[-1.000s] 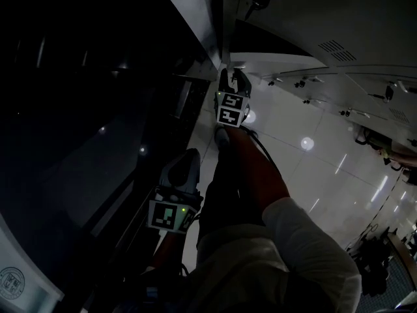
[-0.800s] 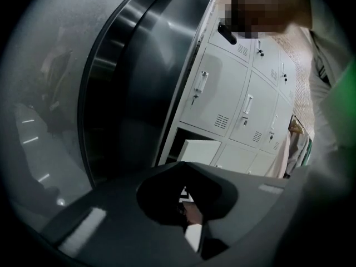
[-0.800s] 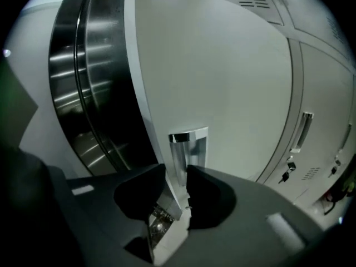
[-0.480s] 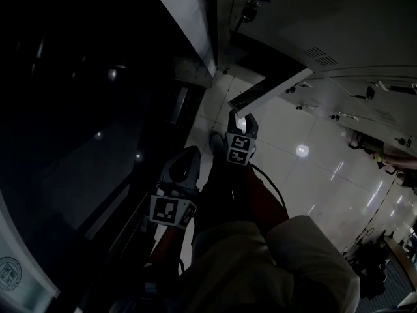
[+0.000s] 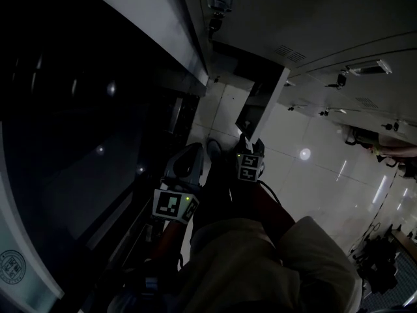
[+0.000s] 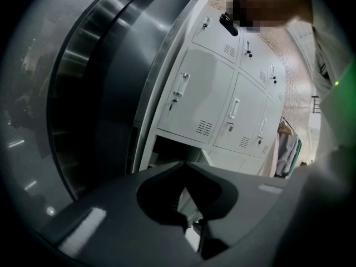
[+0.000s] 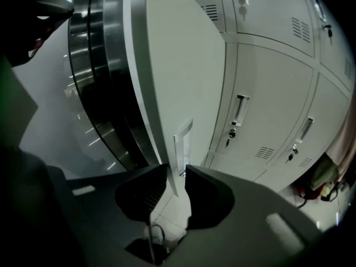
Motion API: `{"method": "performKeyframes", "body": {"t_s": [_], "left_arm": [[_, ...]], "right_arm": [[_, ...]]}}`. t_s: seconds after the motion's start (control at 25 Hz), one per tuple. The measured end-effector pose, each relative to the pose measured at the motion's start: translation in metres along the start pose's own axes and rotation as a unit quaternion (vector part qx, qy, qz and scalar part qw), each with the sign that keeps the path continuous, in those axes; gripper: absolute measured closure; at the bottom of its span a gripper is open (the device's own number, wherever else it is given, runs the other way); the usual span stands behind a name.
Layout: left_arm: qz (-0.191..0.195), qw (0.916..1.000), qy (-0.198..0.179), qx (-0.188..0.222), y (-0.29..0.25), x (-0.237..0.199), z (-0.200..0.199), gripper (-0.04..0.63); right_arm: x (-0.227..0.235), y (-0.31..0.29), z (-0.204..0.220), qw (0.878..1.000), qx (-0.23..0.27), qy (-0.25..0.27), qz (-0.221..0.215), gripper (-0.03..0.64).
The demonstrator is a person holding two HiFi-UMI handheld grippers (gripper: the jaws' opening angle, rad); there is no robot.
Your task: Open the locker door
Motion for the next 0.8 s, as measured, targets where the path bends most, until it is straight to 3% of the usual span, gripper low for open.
{"method": "performKeyframes", "body": {"t_s": [0.24, 0.44, 0.6, 0.8], "left_arm": [[0.031, 0.999, -0.03, 0.013, 0.011, 0.038, -0.053, 0.541], [0.062, 0.9934, -0.076, 0.059, 0.048, 0.09, -0.126, 0.541], [0.064, 0.98, -0.11, 0.153, 0.045, 0.1, -0.175, 0.541], [0.08, 0.9712, -0.13, 0.183, 0.065, 0.129, -0.243, 0.541]], "right_arm": [[0.006, 0.067, -0.038, 0.999, 0.036, -0.009, -0.019, 0.531], [0.007, 0.189, -0.139, 0.986, 0.165, -0.002, -0.03, 0.534], [0.019, 0.269, -0.251, 0.961, 0.275, -0.003, -0.025, 0.578], [0.02, 0.359, -0.386, 0.916, 0.399, -0.008, -0.037, 0.615]]}}
Point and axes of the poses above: the fingertips, and each gripper's own axes: y backward along the fingers, x to its right, z out of its underside, the point moved 10 cm from there along y, backward along the fingers, and after that the axes turned 7 degrees about x, right-handed, at the moved point
